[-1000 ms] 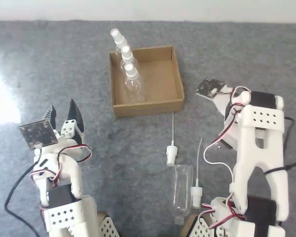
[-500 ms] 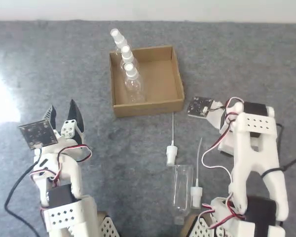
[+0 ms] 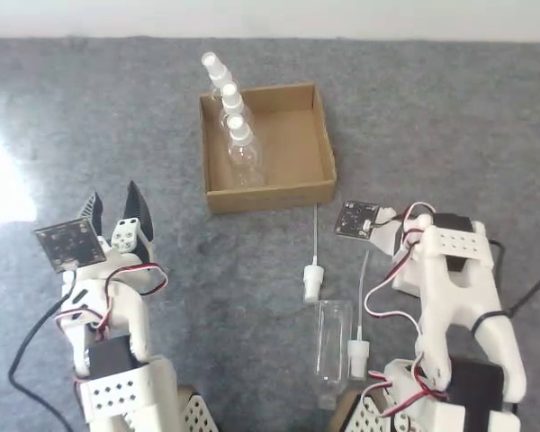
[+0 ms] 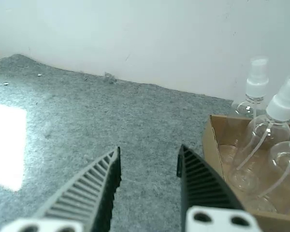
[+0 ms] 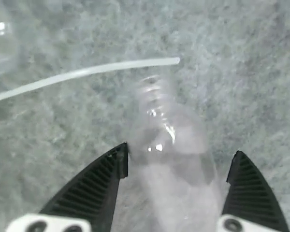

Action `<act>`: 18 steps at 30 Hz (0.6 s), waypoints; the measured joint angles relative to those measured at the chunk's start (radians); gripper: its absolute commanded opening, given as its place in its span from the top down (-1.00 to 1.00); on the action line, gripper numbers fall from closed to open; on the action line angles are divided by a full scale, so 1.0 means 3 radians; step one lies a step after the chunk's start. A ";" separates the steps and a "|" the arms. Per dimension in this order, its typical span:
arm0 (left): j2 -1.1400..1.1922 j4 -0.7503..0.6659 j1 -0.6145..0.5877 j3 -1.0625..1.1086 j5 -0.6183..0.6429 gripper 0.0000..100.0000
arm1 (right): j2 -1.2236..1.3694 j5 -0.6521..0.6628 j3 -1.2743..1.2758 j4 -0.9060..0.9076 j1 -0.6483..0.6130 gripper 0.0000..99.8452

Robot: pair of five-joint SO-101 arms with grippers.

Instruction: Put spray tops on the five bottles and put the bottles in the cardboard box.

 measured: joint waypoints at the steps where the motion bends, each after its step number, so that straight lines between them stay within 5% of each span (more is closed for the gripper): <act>1: 0.0000 0.0000 0.0000 0.0000 0.0000 0.64 | 0.0000 0.0000 0.0015 -0.0046 0.0000 0.50; 7: 0.0000 0.0000 0.0000 0.0000 0.0000 0.64 | 0.0000 0.0000 0.0020 -0.0097 0.0005 0.83; 13: 0.0000 0.0000 0.0000 0.0000 0.0000 0.64 | 0.0000 -0.0026 0.0015 -0.0113 0.0010 0.84; 18: 0.0000 0.0000 0.0000 0.0000 0.0000 0.64 | -0.0015 -0.0491 0.0015 -0.0118 0.0010 0.84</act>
